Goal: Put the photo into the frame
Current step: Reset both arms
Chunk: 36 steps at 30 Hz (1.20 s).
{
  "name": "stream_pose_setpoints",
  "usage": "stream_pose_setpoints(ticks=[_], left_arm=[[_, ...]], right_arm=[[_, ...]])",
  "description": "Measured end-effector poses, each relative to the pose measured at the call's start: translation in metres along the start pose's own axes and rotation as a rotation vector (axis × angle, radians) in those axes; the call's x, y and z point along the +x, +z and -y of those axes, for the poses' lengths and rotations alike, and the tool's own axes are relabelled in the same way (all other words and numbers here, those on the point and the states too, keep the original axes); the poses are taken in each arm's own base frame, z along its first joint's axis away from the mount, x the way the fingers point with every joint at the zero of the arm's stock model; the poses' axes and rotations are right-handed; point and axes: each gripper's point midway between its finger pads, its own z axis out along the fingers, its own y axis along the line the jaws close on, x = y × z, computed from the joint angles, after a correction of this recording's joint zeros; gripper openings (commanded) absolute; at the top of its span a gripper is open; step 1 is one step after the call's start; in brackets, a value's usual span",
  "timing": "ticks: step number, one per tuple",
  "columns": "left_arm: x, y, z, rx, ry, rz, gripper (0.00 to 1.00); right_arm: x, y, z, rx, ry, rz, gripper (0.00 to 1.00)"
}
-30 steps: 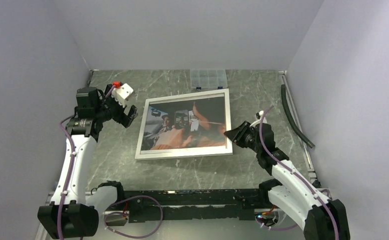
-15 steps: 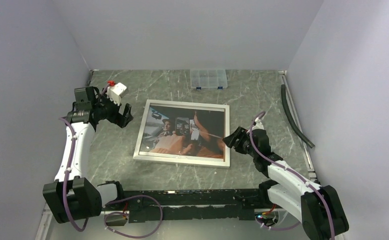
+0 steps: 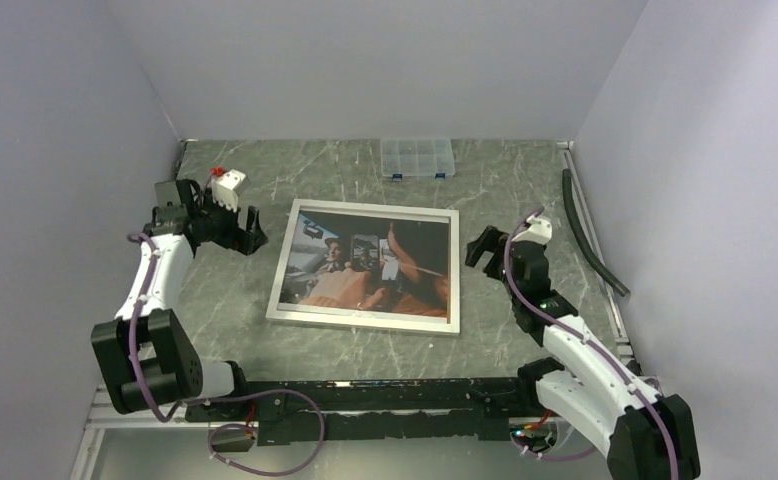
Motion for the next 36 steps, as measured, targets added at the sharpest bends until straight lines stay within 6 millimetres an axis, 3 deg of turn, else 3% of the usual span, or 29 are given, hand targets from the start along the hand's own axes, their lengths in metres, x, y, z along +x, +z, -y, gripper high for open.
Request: stream_pose_setpoints(ticks=[3, 8, 13, 17, 25, 29, 33, 36], left_arm=[[0.032, 0.019, -0.004, -0.004, -0.075, -0.005, 0.94], [0.08, 0.043, -0.005, -0.036, -0.168, 0.027, 0.94], [0.09, 0.051, -0.018, -0.127, -0.176, 0.143, 0.94], [0.09, 0.053, -0.025, -0.189, -0.172, 0.225, 0.94], [0.075, 0.068, -0.048, -0.233, -0.241, 0.351, 0.94], [0.077, 0.069, -0.054, -0.27, -0.263, 0.383, 0.95], [0.078, 0.069, -0.046, -0.295, -0.208, 0.445, 0.95], [0.089, 0.082, -0.044, -0.305, -0.239, 0.373, 0.95]], right_arm=[[-0.022, 0.01, 0.021, 0.144, -0.064, 0.077, 1.0], [-0.03, 0.02, 0.072, 0.368, -0.135, 0.152, 1.0], [-0.052, 0.022, 0.113, 0.489, -0.135, 0.257, 1.0], [-0.054, 0.025, 0.133, 0.526, -0.145, 0.305, 1.0], [-0.045, 0.043, 0.148, 0.538, -0.218, 0.317, 1.0], [-0.043, 0.047, 0.142, 0.464, -0.259, 0.352, 1.0], [-0.029, 0.052, 0.143, 0.439, -0.3, 0.323, 1.0], [-0.041, 0.06, 0.14, 0.428, -0.295, 0.335, 1.0]])
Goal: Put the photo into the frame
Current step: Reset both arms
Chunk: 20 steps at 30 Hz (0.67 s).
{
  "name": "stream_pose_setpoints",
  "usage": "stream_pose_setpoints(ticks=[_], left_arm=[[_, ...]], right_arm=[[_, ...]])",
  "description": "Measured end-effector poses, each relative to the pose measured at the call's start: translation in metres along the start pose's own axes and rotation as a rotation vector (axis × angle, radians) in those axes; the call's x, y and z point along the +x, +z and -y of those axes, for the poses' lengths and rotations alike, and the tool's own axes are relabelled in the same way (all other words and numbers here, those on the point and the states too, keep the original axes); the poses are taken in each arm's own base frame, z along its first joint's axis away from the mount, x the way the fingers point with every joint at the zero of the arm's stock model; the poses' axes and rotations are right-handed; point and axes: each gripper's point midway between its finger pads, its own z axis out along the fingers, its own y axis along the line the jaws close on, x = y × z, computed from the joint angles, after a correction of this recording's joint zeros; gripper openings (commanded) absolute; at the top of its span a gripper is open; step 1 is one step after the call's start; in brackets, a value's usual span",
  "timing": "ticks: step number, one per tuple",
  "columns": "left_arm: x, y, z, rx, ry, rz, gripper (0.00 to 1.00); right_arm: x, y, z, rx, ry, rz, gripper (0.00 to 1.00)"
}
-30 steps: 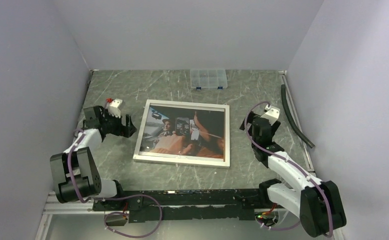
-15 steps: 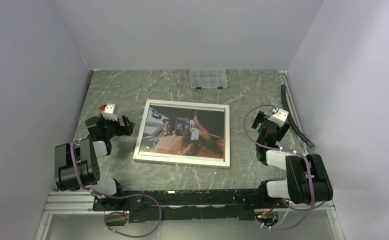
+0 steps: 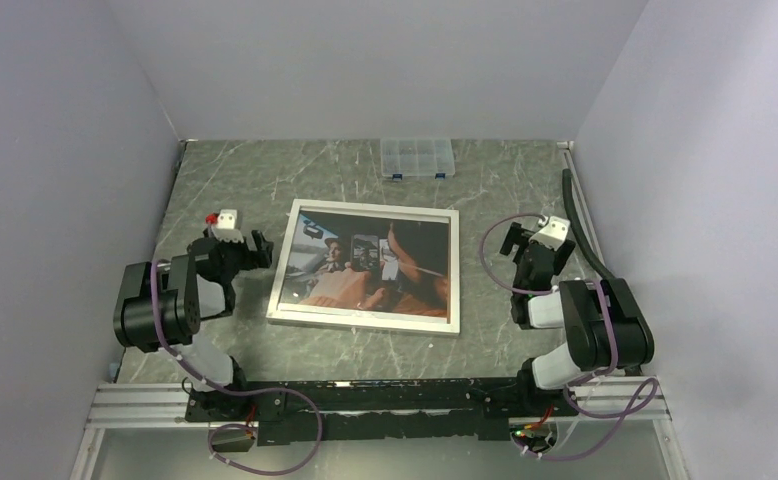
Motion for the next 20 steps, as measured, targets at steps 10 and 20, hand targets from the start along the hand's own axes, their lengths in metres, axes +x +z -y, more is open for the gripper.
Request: stream_pose_setpoints(ticks=[10, 20], left_arm=[[-0.018, 0.018, -0.002, -0.056, 0.04, 0.008, 0.95], [-0.016, 0.017, -0.004, -0.067, 0.045, 0.003, 0.95]], right_arm=[[-0.007, 0.003, -0.002, -0.014, 0.005, 0.018, 1.0], [-0.008, 0.004, -0.003, -0.019, 0.004, 0.021, 1.0]])
